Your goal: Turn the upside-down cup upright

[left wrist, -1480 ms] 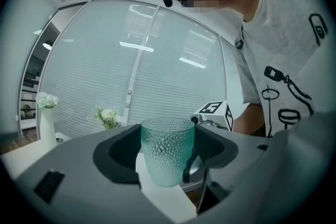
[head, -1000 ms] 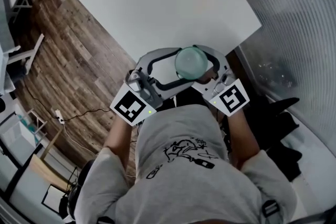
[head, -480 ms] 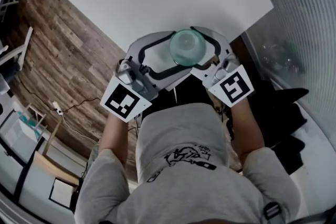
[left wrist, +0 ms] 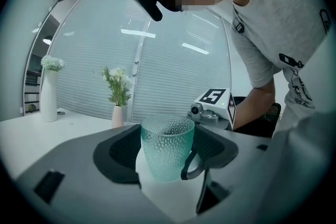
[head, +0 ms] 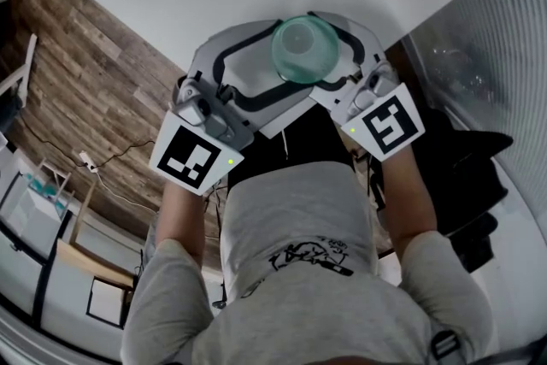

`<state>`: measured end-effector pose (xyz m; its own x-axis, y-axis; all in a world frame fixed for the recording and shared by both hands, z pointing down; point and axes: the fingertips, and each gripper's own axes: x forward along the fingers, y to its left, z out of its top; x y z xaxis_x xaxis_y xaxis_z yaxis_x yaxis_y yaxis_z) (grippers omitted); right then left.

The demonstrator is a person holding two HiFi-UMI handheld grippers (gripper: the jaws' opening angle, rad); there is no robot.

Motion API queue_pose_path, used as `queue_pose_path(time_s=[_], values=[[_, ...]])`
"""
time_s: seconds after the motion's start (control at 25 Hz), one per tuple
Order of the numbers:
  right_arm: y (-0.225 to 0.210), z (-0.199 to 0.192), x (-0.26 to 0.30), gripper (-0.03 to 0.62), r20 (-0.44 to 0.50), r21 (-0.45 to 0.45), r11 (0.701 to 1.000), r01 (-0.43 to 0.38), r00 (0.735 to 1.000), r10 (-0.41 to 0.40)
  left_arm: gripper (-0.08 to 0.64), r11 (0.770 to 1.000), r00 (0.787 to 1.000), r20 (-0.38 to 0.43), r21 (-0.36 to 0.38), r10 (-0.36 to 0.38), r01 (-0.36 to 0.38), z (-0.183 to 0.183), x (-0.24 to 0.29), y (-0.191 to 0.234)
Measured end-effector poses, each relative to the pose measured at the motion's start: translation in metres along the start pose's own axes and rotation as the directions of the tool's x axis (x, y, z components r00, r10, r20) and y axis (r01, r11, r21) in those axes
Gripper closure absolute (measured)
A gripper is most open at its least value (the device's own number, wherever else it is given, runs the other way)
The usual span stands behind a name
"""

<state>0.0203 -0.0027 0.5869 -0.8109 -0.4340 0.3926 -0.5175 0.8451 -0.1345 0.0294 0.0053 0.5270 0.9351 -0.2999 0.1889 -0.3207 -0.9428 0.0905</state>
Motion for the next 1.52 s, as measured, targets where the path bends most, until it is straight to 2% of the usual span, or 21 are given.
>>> queue_pose_path(time_s=[0.2, 0.48, 0.64, 1.08, 1.52], values=[[-0.005, -0.019, 0.011, 0.232, -0.01, 0.002, 1.0, -0.016, 1.0, 0.016, 0.242, 1.0, 1.0, -0.013, -0.007, 0.01, -0.01, -0.02, 0.006, 0.006], [-0.018, -0.036, 0.027, 0.232, -0.026, 0.01, 0.999, -0.032, 0.999, 0.033, 0.242, 0.999, 1.0, 0.008, -0.031, 0.021, -0.021, -0.041, 0.012, 0.022], [-0.017, -0.038, 0.038, 0.232, 0.007, 0.068, 0.997, -0.037, 0.999, 0.036, 0.242, 0.998, 0.999, 0.039, -0.053, 0.032, -0.03, -0.049, 0.008, 0.028], [-0.016, -0.047, 0.041, 0.232, -0.005, 0.051, 0.998, -0.033, 0.999, 0.033, 0.242, 0.999, 0.999, 0.035, -0.02, 0.037, -0.036, -0.059, 0.01, 0.024], [-0.015, -0.06, 0.044, 0.232, -0.03, 0.05, 0.998, -0.031, 0.999, 0.033, 0.242, 0.999, 0.999, 0.018, -0.026, 0.034, -0.034, -0.071, 0.013, 0.022]])
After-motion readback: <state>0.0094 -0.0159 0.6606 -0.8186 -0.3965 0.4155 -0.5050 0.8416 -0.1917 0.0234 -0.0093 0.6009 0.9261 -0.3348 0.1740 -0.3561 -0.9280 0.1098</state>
